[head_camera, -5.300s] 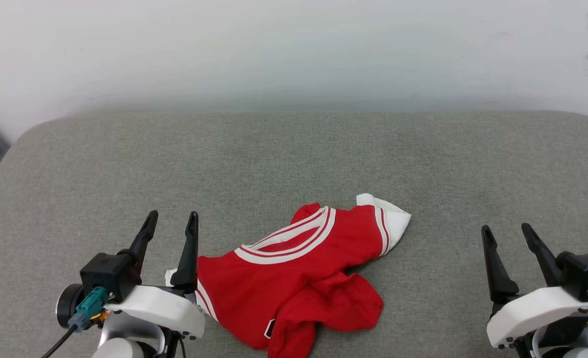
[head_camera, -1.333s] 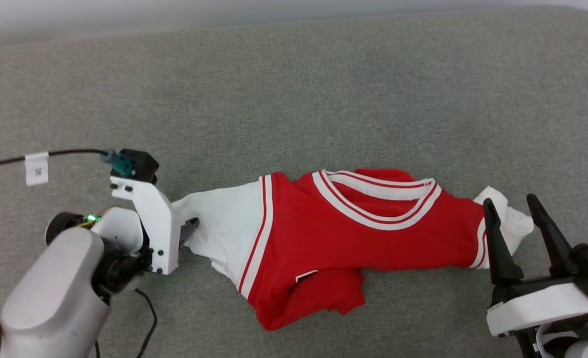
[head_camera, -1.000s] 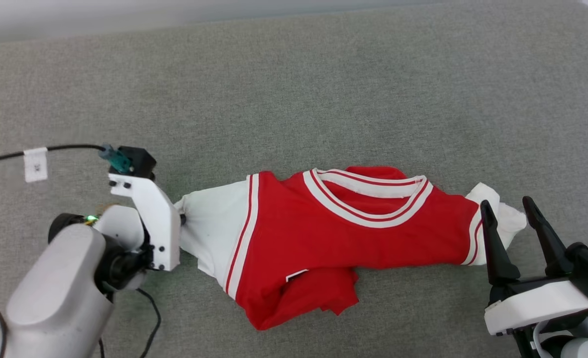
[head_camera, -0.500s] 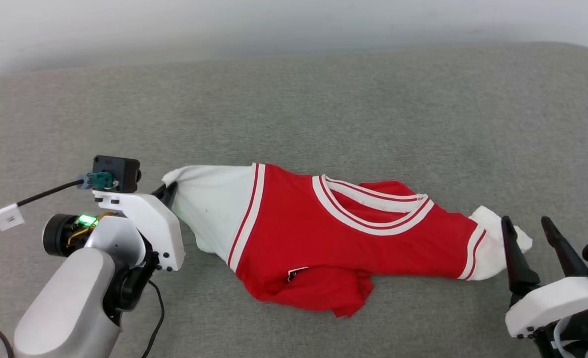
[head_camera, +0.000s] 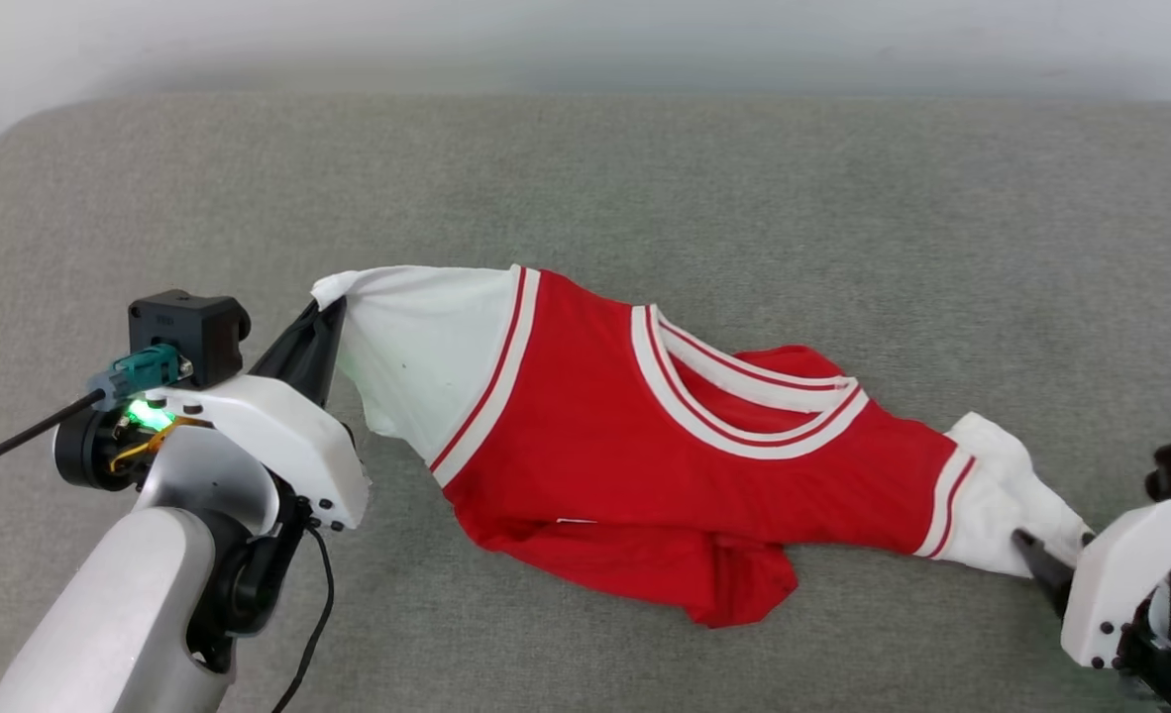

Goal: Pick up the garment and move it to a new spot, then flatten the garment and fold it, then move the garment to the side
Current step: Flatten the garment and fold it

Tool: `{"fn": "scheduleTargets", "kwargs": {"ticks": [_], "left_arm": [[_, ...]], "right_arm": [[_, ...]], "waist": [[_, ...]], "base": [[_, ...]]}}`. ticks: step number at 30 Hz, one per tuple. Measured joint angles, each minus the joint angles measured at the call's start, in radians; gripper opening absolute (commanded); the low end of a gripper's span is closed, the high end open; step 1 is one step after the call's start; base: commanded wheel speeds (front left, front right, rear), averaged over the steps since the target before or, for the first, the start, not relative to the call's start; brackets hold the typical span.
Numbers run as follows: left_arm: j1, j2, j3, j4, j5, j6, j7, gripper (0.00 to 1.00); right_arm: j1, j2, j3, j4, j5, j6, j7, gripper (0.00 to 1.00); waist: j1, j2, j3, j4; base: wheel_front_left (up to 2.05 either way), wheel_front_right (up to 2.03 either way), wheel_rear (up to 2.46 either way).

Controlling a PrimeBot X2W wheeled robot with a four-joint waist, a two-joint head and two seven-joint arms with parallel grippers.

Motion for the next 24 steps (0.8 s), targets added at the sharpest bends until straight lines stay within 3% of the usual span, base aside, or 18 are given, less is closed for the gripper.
{"fn": "scheduleTargets", "kwargs": {"ticks": [6, 12, 13, 14, 19, 24], "left_arm": [[0.006, -0.008, -0.011, -0.017, -0.002, 0.000, -0.004, 0.00], [0.006, -0.011, -0.016, 0.001, -0.010, -0.009, -0.006, 0.00], [0.006, -0.012, -0.016, 0.006, -0.011, -0.009, -0.008, 0.00], [0.006, -0.012, -0.016, 0.010, -0.015, -0.010, -0.008, 0.00], [0.007, -0.011, -0.012, 0.028, -0.028, -0.016, -0.014, 0.00], [0.011, -0.005, 0.007, 0.046, -0.030, -0.014, -0.034, 0.00]], "right_arm": [[-0.025, -0.016, 0.019, 0.008, 0.007, 0.000, 0.189, 1.00], [-0.049, -0.026, 0.031, 0.041, 0.014, 0.000, 0.228, 1.00], [-0.053, -0.029, 0.036, 0.048, 0.018, 0.000, 0.231, 0.36], [-0.057, -0.030, 0.041, 0.056, 0.026, 0.000, 0.233, 0.00], [-0.071, -0.047, 0.084, 0.077, 0.050, 0.000, 0.220, 0.00], [-0.100, -0.077, 0.121, 0.063, 0.056, 0.000, 0.135, 0.00]], "waist": [[0.0000, 0.0000, 0.040, 0.029], [-0.0001, 0.0000, 0.067, 0.041], [-0.0001, 0.0000, 0.067, 0.041], [-0.0001, 0.0000, 0.065, 0.040], [0.0000, 0.0000, 0.041, 0.030], [0.0000, 0.0000, -0.002, 0.014]], "base": [[0.00, 0.00, 0.00], [0.00, 0.00, 0.00], [0.00, 0.00, 0.00], [0.00, 0.00, 0.00], [0.00, 0.00, 0.00], [0.00, 0.00, 0.00]]}}
